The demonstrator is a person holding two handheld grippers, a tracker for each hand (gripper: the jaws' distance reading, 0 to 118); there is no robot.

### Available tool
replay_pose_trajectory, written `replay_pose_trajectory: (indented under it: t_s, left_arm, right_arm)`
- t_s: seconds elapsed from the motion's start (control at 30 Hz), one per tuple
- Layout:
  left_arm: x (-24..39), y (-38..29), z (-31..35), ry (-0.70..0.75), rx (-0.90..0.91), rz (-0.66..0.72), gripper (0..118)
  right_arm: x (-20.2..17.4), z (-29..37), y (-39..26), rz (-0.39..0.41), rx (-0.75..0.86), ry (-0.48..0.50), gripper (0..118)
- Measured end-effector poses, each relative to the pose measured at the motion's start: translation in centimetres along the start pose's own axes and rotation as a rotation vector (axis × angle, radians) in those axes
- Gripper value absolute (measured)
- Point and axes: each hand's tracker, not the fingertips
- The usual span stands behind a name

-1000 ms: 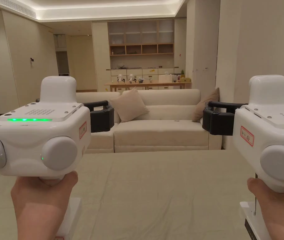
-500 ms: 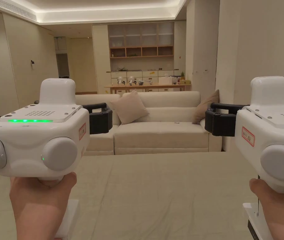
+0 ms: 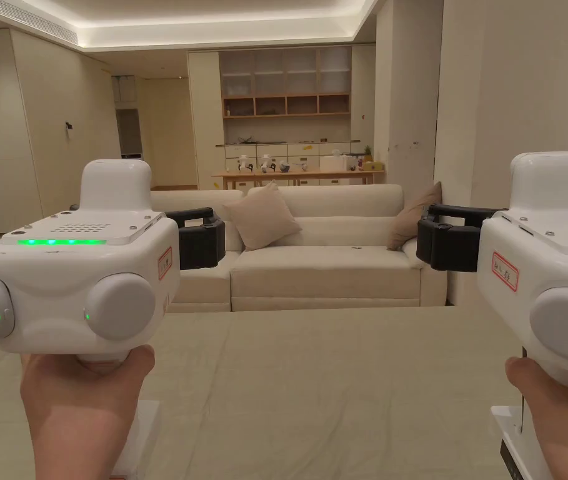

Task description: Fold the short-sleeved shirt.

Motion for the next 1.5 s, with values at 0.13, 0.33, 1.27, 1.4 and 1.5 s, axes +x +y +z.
replay_pose_trajectory:
  t_s: [0.13, 0.33, 1.27, 1.4, 1.5]
  left_arm:
    - [-0.2, -0.1, -0.3, 0.000, -0.003, 0.005, 111]
    - [-0.3, -0.6, -1.2, 0.003, -0.027, 0.000, 111]
    - [3.5, -39.7, -21.9, -0.083, -0.958, 0.071, 115]
    - [3.5, -45.0, -21.1, -0.048, -0.949, 0.061, 117]
    - [4.1, -43.6, -21.0, -0.033, -0.961, 0.034, 117]
  right_arm:
    - [-0.1, -0.4, -0.2, 0.001, -0.002, 0.002, 118]
    - [-0.4, -1.2, -0.7, 0.006, -0.013, 0.000, 118]
    - [-2.4, -20.6, -41.0, 0.077, -0.899, 0.091, 118]
    - [-2.0, -22.0, -46.2, 0.037, -0.972, 0.040, 118]
    - [-1.5, -21.2, -47.1, 0.006, -0.922, 0.041, 118]
